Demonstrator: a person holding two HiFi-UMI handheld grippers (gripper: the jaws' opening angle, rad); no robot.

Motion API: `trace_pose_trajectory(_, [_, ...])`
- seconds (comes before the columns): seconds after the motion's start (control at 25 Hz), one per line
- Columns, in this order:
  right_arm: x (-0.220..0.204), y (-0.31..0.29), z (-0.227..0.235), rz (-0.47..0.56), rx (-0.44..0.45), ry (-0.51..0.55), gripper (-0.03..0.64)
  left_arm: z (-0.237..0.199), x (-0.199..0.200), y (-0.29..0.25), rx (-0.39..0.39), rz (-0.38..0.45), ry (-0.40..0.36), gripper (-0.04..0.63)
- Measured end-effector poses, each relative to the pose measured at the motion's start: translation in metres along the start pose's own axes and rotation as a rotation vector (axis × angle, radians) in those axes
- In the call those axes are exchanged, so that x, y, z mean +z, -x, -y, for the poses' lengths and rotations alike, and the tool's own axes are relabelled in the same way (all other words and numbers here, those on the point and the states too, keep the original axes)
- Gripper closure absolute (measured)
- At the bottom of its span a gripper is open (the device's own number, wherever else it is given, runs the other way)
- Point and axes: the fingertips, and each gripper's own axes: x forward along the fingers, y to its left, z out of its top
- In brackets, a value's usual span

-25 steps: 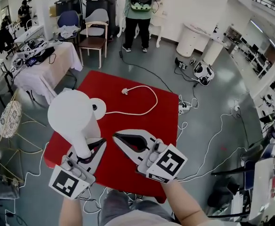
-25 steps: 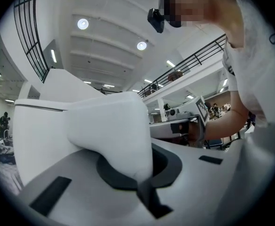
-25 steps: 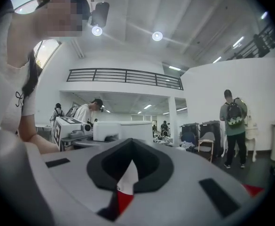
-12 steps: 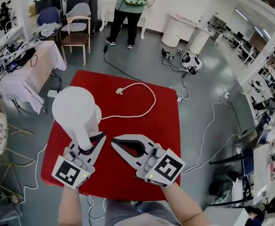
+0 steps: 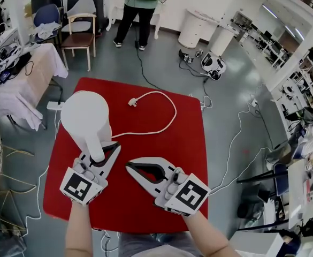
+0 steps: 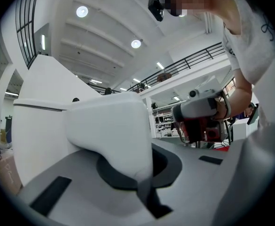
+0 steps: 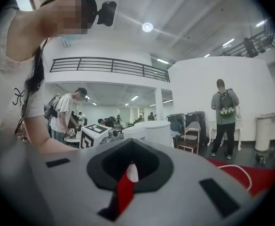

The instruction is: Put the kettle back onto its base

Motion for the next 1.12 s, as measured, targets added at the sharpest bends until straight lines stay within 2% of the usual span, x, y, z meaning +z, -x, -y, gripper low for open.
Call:
trace_pose_trajectory(0.4, [-0.003, -0.005, 0.008, -0.007, -0.001, -0.02, 0.612, -0.02, 0.0, -0.018, -0.01, -0.013, -0.002, 0.589])
trace_pose_trajectory(0.56, [-0.001, -0.006, 0.007, 0.0, -0.001, -0.022, 0.612, -0.012, -0.008, -0.014, -0.018, -0.046, -0.035, 0.589])
trace_pose_trajectory(0.84, [-0.002, -0.004, 0.001, -0.002, 0.004, -0.027, 0.612, -0.018, -0.002, -0.007, -0.011, -0.034, 0.004, 0.589])
trace_pose_trajectory(1.12, [-0.001, -0.004, 0.002, 0.001, 0.002, -0.035, 0.612, -0.014, -0.006, 0.001, -0.026, -0.045, -0.008, 0.589])
